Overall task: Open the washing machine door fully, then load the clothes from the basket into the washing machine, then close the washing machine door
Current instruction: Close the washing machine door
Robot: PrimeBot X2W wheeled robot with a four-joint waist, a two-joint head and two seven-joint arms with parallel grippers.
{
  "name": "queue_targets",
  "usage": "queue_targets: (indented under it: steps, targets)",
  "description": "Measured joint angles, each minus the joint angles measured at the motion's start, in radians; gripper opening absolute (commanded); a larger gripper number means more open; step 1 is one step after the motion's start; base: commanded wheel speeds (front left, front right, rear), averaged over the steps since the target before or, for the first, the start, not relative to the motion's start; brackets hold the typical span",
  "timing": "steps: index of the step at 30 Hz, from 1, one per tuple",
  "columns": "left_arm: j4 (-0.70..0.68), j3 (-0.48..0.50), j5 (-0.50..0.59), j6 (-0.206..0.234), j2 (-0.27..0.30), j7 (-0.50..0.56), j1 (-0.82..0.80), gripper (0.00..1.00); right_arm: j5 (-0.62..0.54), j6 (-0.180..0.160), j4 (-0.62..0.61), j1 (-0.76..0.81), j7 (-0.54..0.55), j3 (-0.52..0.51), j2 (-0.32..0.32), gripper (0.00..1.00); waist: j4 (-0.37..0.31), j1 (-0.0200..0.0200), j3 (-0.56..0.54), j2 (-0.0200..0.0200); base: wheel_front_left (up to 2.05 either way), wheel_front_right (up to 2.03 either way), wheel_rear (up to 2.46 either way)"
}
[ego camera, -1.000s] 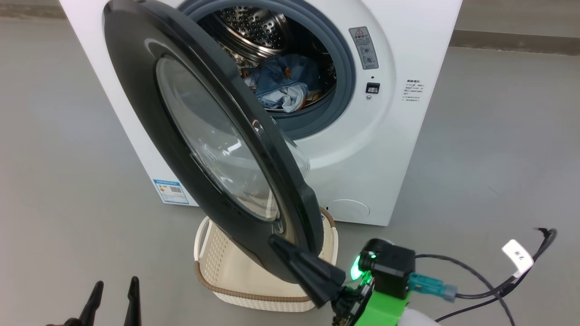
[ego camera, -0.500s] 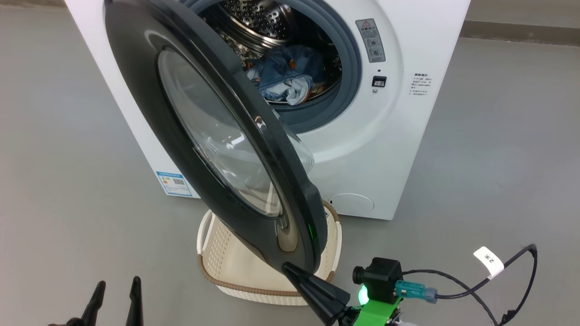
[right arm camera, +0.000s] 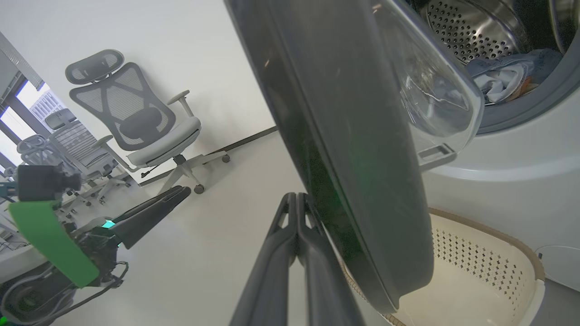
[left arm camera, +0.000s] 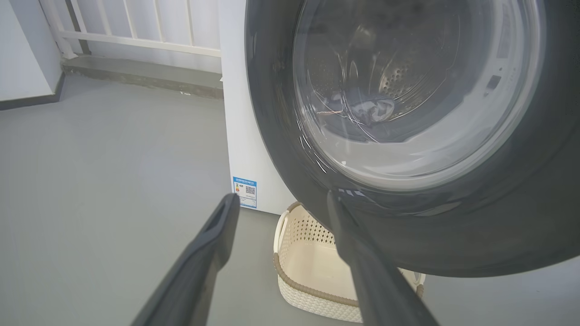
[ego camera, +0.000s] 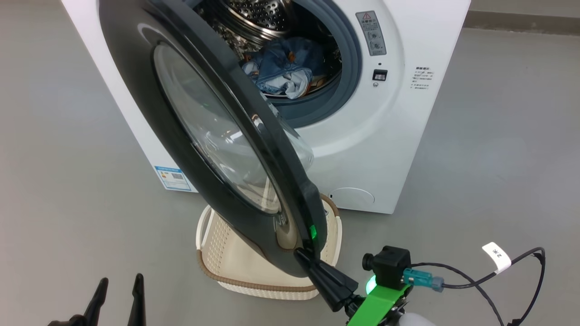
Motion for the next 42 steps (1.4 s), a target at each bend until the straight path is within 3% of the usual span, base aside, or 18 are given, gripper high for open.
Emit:
queue_targets:
  steps: [17, 42]
  targets:
    - [-0.004, -0.008, 0.001, 0.000, -0.021, -0.001, -0.052, 1.00, -0.011, 0.001, 0.027, -0.048, 0.001, -0.126, -0.002, 0.00, 0.001, 0.0000, 0.061, 0.0000, 0.00, 0.00, 0.00]
    - [-0.034, -0.053, 0.002, 0.000, -0.067, -0.004, -0.174, 1.00, -0.077, 0.001, 0.065, -0.244, 0.001, -0.418, -0.040, 0.00, 0.056, 0.0000, 0.201, 0.0000, 0.00, 0.00, 0.00]
